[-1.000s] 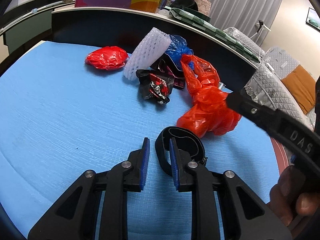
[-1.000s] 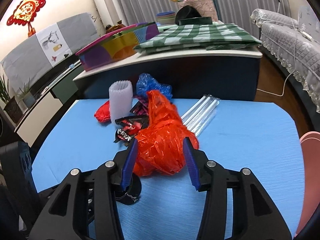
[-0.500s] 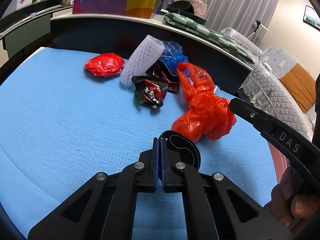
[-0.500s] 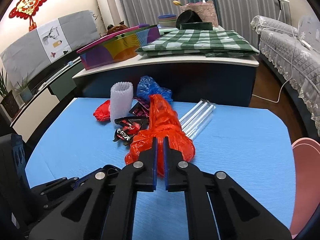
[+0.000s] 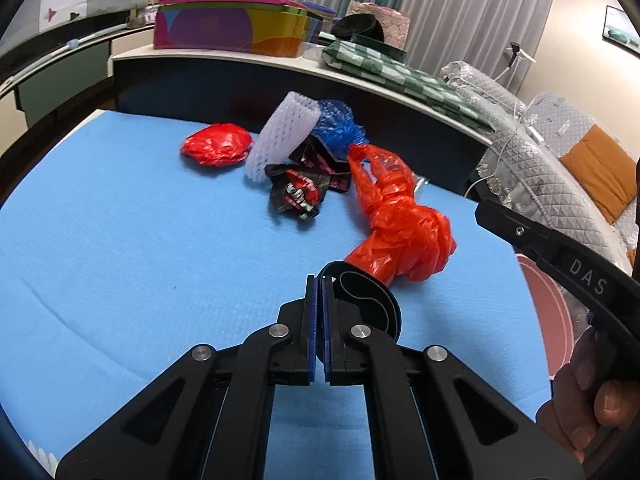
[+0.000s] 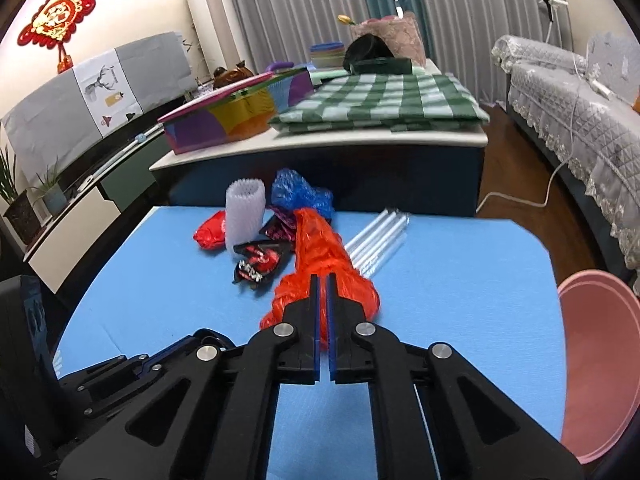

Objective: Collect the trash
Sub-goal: 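Grasp the black strap with the left tool while the right tool grasps the red bag, then carry the strap and red bag over the pink bin and open both tools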

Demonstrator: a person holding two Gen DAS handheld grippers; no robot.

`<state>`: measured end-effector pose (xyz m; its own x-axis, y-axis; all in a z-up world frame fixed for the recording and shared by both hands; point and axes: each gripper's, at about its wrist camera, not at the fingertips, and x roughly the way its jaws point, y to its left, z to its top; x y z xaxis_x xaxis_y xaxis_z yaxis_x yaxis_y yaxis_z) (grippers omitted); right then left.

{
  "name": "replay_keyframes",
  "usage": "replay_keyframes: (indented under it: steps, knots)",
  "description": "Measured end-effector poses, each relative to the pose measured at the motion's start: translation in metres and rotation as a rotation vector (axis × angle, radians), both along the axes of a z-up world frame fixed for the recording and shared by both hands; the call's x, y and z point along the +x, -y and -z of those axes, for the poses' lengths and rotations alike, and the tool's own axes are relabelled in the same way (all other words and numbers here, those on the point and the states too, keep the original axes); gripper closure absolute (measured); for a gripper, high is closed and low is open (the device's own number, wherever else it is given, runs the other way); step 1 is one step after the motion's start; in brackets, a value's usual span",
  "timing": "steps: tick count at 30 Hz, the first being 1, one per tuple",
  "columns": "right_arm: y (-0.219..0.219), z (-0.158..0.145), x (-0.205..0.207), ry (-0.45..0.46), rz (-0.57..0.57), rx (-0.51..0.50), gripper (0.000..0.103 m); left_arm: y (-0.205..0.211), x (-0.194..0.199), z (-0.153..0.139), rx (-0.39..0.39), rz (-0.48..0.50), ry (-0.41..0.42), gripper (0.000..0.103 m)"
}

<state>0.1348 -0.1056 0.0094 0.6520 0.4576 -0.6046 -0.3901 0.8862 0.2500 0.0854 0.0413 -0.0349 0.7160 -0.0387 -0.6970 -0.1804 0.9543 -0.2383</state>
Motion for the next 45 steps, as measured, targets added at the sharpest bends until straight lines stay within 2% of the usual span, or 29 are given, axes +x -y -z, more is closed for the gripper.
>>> replay_keyframes:
  steps: [2, 5, 9, 14, 21, 22, 26, 29, 45]
  knots:
    - [-0.001, 0.002, -0.001, -0.005, 0.002, -0.007, 0.083, -0.002, -0.002, 0.000, 0.011, -0.013, -0.005, 0.101]
    - [-0.004, 0.002, -0.002, 0.005, 0.004, -0.011, 0.068, -0.010, -0.004, 0.000, 0.016, -0.038, -0.008, 0.101]
    - [-0.012, 0.006, 0.003, -0.004, 0.004, -0.018, 0.060, -0.020, -0.003, 0.002, 0.014, -0.061, -0.011, 0.101]
    - [-0.025, 0.017, 0.011, -0.019, -0.001, -0.046, 0.041, -0.030, -0.001, 0.004, 0.003, -0.074, -0.010, 0.101]
    - [-0.037, 0.031, 0.021, -0.049, 0.009, -0.106, 0.042, -0.041, 0.002, 0.008, -0.011, -0.089, -0.019, 0.101]
    - [-0.037, 0.032, 0.022, -0.052, 0.016, -0.111, 0.049, -0.041, 0.002, 0.008, -0.011, -0.090, -0.019, 0.101]
    - [-0.035, 0.031, 0.022, -0.049, 0.020, -0.122, 0.066, -0.038, 0.002, 0.004, -0.010, -0.084, -0.010, 0.101]
    - [-0.031, 0.028, 0.019, -0.047, 0.023, -0.120, 0.071, -0.035, 0.002, 0.000, -0.006, -0.078, -0.002, 0.101]
    - [0.020, -0.021, -0.017, 0.066, 0.081, -0.090, 0.074, 0.004, -0.015, -0.028, 0.047, -0.026, 0.051, 0.101]
